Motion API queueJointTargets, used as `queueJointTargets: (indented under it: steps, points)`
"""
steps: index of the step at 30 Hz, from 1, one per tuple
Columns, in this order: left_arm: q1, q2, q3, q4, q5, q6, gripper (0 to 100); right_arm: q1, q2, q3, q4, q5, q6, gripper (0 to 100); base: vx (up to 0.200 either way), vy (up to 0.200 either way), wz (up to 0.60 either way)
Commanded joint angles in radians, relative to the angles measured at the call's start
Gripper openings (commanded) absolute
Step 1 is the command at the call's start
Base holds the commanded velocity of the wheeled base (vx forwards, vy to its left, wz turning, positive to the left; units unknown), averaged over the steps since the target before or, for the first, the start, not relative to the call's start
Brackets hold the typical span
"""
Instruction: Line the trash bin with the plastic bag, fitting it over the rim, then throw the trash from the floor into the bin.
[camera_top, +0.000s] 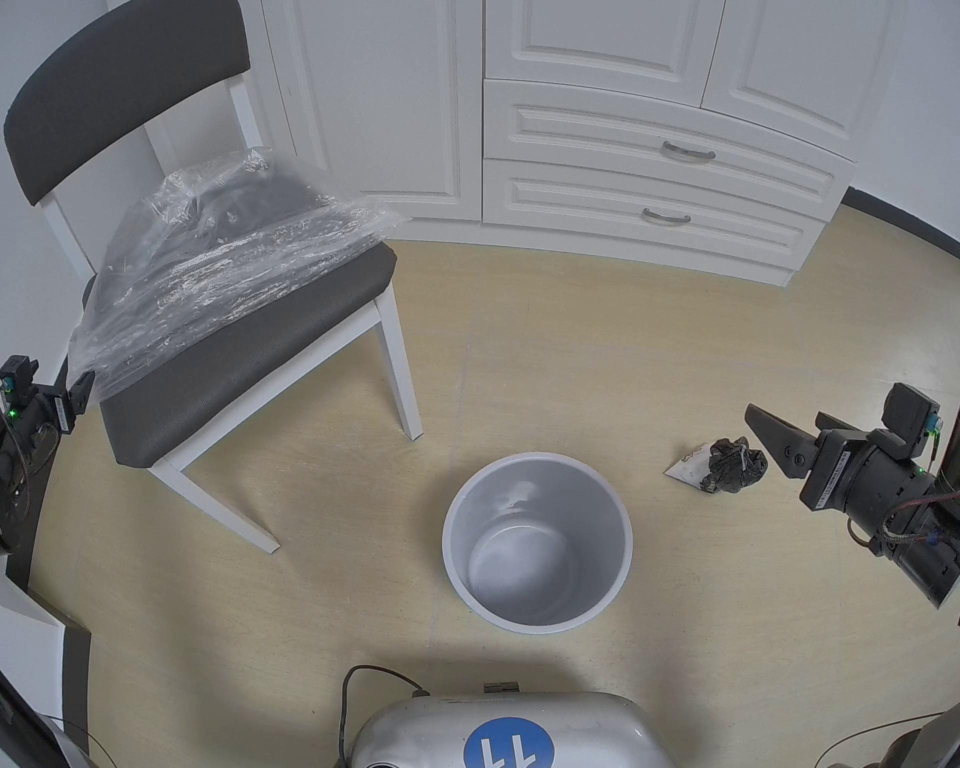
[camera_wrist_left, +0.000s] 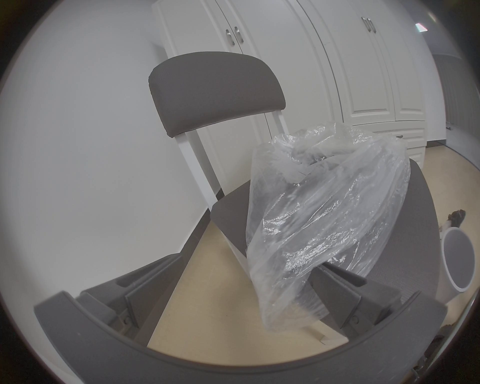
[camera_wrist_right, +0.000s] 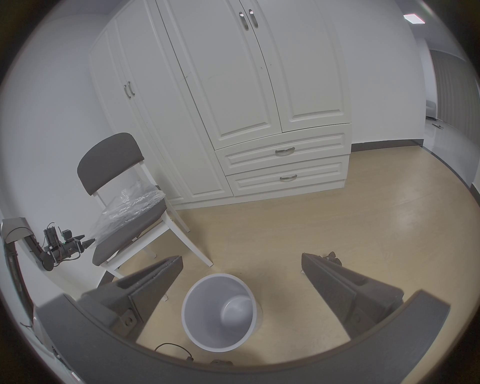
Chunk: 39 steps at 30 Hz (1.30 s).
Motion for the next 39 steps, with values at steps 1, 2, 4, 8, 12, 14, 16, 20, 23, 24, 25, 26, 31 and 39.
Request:
queueJointTargets:
  steps: [1,2,4,8,12,14,16,20,23,24,25,26,31,39]
  points:
    - [-0.001,0.038,-0.006,-0.058,-0.013,-0.012,100,0.006,-0.001,0.0,0.0,0.0,0.001,100,0.0,0.0,0.0]
    - [-0.005,0.05,-0.007,-0.09,-0.017,-0.027,100,0.006,0.001,0.002,0.0,0.002,0.001,100,0.0,0.0,0.0]
    - [-0.011,0.075,-0.009,-0.164,-0.02,-0.061,100,0.008,-0.001,0.003,-0.002,0.002,0.001,100,0.0,0.0,0.0]
    - [-0.013,0.124,-0.014,-0.291,-0.036,-0.09,100,0.008,-0.001,0.003,-0.002,0.002,0.001,100,0.0,0.0,0.0]
    - [-0.013,0.141,-0.012,-0.334,-0.063,-0.091,100,0.008,-0.001,0.005,-0.002,0.002,0.001,100,0.0,0.0,0.0]
    - [-0.013,0.139,-0.014,-0.334,-0.065,-0.093,100,0.008,-0.001,0.005,-0.002,0.002,0.001,100,0.0,0.0,0.0]
    - [-0.013,0.139,-0.014,-0.334,-0.065,-0.095,100,0.008,-0.004,0.003,-0.002,0.002,0.0,100,0.0,0.0,0.0]
    - [-0.013,0.139,-0.014,-0.334,-0.07,-0.107,0,0.008,-0.016,0.003,-0.005,0.0,-0.005,100,0.0,0.0,0.0]
    - [-0.013,0.136,-0.015,-0.334,-0.074,-0.11,0,0.008,-0.018,0.008,-0.036,0.0,-0.008,100,0.0,0.0,0.0]
    - [-0.013,0.136,-0.015,-0.334,-0.074,-0.11,0,0.008,-0.018,0.008,-0.037,0.0,-0.008,100,0.0,0.0,0.0]
    - [-0.013,0.136,-0.015,-0.334,-0.074,-0.11,0,0.011,-0.013,0.006,-0.045,-0.001,-0.013,100,0.0,0.0,0.0]
    - [-0.013,0.136,-0.015,-0.334,-0.074,-0.108,0,0.011,-0.007,0.005,-0.046,-0.004,-0.014,100,0.0,0.0,0.0]
    - [-0.013,0.135,-0.014,-0.335,-0.094,-0.127,0,0.011,-0.001,0.003,-0.046,-0.041,-0.04,100,0.0,0.0,0.0]
    - [-0.013,0.069,0.025,-0.335,-0.149,-0.199,0,0.013,-0.038,0.023,-0.074,-0.046,-0.082,100,0.0,0.0,0.0]
